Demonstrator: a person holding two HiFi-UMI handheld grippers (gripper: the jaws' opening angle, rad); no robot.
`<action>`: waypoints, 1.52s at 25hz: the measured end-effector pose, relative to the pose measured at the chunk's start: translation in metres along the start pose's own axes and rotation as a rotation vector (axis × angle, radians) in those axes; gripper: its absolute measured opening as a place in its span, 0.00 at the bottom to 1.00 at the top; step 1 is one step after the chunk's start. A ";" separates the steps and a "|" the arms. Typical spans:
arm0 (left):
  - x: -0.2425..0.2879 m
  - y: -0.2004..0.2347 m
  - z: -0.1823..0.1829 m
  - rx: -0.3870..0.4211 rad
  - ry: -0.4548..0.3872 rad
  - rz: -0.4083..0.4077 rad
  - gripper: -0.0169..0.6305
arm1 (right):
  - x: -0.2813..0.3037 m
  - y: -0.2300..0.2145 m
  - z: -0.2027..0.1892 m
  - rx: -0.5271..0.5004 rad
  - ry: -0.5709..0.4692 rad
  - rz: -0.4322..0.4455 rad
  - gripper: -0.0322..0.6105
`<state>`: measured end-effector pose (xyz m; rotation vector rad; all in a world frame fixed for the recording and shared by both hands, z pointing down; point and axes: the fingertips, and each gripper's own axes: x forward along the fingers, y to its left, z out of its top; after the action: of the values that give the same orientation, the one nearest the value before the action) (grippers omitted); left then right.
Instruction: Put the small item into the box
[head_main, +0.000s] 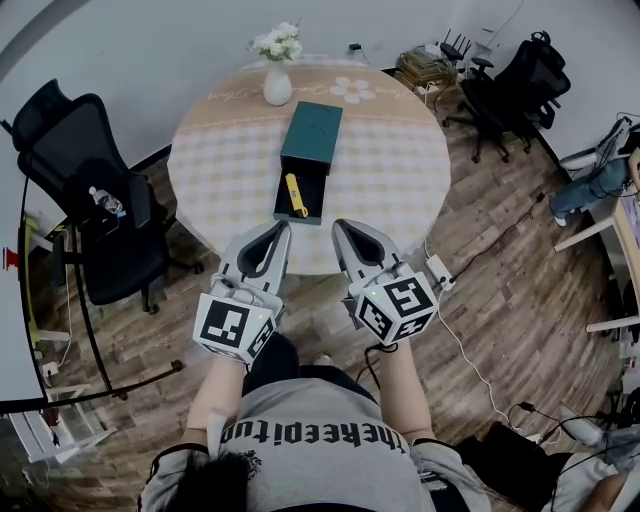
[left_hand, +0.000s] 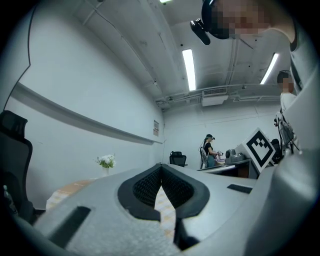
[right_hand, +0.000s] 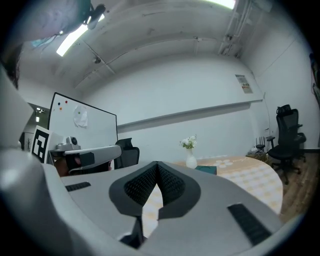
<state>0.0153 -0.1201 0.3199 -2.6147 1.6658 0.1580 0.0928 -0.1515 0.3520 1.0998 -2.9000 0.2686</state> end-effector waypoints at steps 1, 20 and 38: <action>-0.002 -0.004 0.001 0.004 -0.001 0.000 0.05 | -0.004 0.001 0.002 -0.001 -0.008 0.005 0.06; -0.032 -0.045 0.018 0.058 -0.035 0.068 0.05 | -0.052 0.021 0.019 -0.011 -0.103 0.084 0.06; -0.073 -0.014 0.023 0.036 -0.034 0.045 0.05 | -0.045 0.064 0.020 -0.047 -0.117 0.013 0.06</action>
<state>-0.0045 -0.0463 0.3045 -2.5358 1.7014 0.1709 0.0849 -0.0786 0.3188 1.1271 -2.9987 0.1403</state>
